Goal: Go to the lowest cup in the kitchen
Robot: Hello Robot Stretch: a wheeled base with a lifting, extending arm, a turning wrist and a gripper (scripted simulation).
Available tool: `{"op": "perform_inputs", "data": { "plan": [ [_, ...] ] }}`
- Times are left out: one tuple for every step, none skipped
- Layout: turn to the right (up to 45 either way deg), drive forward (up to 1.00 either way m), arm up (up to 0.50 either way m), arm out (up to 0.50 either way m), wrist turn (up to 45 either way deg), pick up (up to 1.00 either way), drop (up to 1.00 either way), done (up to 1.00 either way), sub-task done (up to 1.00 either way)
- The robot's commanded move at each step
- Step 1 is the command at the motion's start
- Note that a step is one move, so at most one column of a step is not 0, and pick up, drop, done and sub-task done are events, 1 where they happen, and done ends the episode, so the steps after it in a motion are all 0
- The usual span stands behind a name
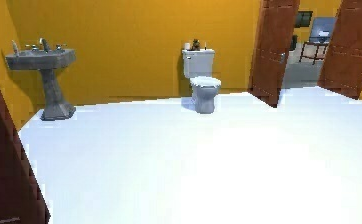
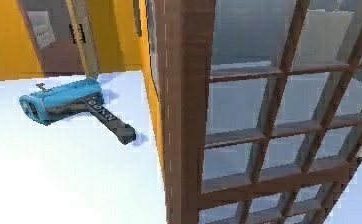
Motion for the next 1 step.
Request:
{"op": "perform_inputs", "data": {
  "plan": [
    [0.0,0.10,0.00,0.00,0.0,0.00,0.00,0.00,0.00]
  ]
}}
